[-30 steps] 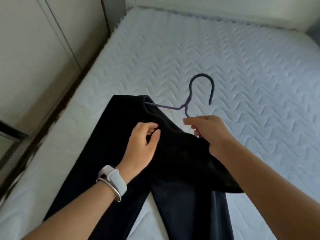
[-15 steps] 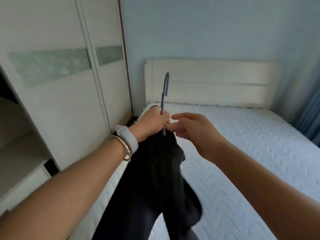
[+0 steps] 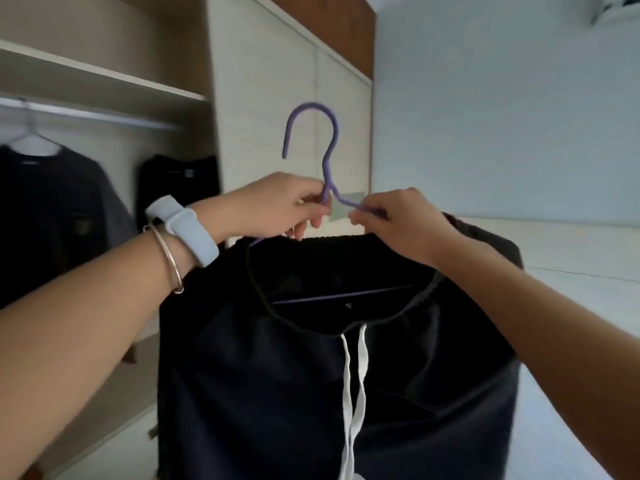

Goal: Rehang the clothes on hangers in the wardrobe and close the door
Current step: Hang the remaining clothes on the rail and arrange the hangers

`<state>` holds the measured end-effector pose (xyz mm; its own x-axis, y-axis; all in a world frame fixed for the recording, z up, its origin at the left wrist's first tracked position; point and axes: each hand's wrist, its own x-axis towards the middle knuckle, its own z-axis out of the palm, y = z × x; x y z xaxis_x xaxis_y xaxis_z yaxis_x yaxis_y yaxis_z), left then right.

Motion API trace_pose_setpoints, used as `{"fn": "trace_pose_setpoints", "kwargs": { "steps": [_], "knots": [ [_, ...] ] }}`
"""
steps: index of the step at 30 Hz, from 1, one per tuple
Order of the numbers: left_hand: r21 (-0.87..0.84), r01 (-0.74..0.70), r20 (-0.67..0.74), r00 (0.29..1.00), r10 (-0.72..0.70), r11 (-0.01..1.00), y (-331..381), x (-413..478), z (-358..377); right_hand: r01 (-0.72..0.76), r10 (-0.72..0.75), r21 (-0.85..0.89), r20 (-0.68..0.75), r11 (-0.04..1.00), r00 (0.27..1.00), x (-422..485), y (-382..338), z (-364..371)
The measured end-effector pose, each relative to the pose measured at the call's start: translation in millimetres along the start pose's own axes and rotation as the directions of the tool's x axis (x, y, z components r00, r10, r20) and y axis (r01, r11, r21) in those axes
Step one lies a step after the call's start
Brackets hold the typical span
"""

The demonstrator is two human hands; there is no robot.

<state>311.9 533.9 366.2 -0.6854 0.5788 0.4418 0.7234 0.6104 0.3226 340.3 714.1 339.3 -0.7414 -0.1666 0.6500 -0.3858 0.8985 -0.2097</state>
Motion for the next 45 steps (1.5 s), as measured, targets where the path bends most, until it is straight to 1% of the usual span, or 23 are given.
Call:
{"fn": "trace_pose_setpoints", "kwargs": {
  "steps": [3,5,6,9,10,12,14,15,17,19,22,24,28,31,33,34,36,38,40,43,45],
  "knots": [
    [0.015,0.003,-0.233,0.973,0.001,1.0,-14.6,-34.4,-38.0,0.082,-0.074,0.126,-0.068,0.989,0.995,19.1,-47.0,3.8],
    [0.035,0.022,-0.365,0.931,-0.008,0.999,-30.2,-60.7,-56.0,0.089,-0.078,0.198,-0.066,0.976,0.995,29.8,-77.9,12.4],
    [0.075,0.054,-0.405,0.914,-0.019,0.996,-40.5,-75.5,-63.4,0.087,-0.077,0.233,-0.054,0.968,0.996,33.7,-93.8,18.8],
    [0.222,0.177,-0.445,0.893,-0.062,0.959,-79.4,-131.1,-85.0,0.071,-0.075,0.316,0.0,0.946,0.997,41.3,-142.2,46.5],
    [0.239,0.219,-0.453,0.887,-0.091,0.946,-96.9,-152.0,-95.1,0.068,-0.076,0.341,0.011,0.938,0.997,43.0,-159.1,57.1],
    [0.183,0.306,-0.459,0.867,-0.194,0.934,-132.1,-196.1,-119.4,0.069,-0.082,0.381,0.017,0.922,0.996,46.2,-195.5,78.1],
    [0.108,0.388,-0.435,0.846,-0.308,0.915,-162.8,-237.6,-146.6,0.075,-0.089,0.409,0.015,0.909,0.996,50.2,-235.3,99.1],
    [0.108,0.423,-0.431,0.835,-0.341,0.9,-175.8,-256.5,-160.5,0.082,-0.097,0.419,0.014,0.904,0.995,52.9,-256.4,110.6],
    [0.152,0.481,-0.47,0.803,-0.365,0.863,-199.4,-291.2,-184.4,0.116,-0.134,0.43,0.012,0.895,0.991,58.2,-298.0,135.0],
    [0.176,0.53,-0.548,0.753,-0.364,0.83,-217.6,-319.9,-205.4,0.153,-0.177,0.44,0.013,0.885,0.984,62.2,-336.0,154.3],
    [0.135,0.595,-0.641,0.662,-0.388,0.793,-243.2,-349.1,-232.4,0.181,-0.229,0.46,0.05,0.869,0.972,66.2,-377.7,176.3],
    [0.121,0.64,-0.657,0.625,-0.423,0.759,-261.4,-358.5,-244.6,0.192,-0.258,0.473,0.077,0.86,0.963,69.3,-395.5,189.1],
    [0.119,0.701,-0.642,0.594,-0.484,0.703,-299.5,-361.0,-257.5,0.191,-0.276,0.437,0.138,0.879,0.951,80.8,-411.4,216.2],
    [0.131,0.72,-0.589,0.61,-0.531,0.682,-324.3,-354.0,-254.9,0.162,-0.243,0.442,0.133,0.882,0.961,96.6,-411.2,234.4],
    [0.184,0.698,-0.539,0.661,-0.522,0.692,-336.1,-345.8,-249.6,0.13,-0.208,0.473,0.116,0.872,0.971,110.5,-408.3,247.9],
    [0.224,0.662,-0.521,0.702,-0.486,0.715,-340.4,-339.5,-245.4,0.119,-0.195,0.482,0.11,0.868,0.975,118.7,-406.2,255.5],
    [0.257,0.534,-0.471,0.797,-0.378,0.805,-345.5,-320.7,-233.7,0.117,-0.188,0.484,0.101,0.867,0.977,135.7,-401.7,273.1],
    [0.203,0.41,-0.403,0.863,-0.306,0.889,-355.1,-288.7,-218.2,0.131,-0.196,0.482,0.087,0.867,0.977,156.1,-392.2,293.7],
    [0.122,0.347,-0.376,0.883,-0.281,0.93,-364.9,-261.2,-207.7,0.153,-0.208,0.466,0.07,0.872,0.976,167.8,-385.3,306.3],
    [-0.008,0.269,-0.409,0.878,-0.248,0.963,-395.0,-216.7,-195.2,0.161,-0.211,0.436,0.068,0.885,0.975,186.9,-359.8,314.7],
    [-0.072,0.223,-0.402,0.886,-0.233,0.972,-412.4,-190.3,-185.8,0.18,-0.221,0.334,0.088,0.925,0.971,197.7,-337.5,313.0]
  ]
}}
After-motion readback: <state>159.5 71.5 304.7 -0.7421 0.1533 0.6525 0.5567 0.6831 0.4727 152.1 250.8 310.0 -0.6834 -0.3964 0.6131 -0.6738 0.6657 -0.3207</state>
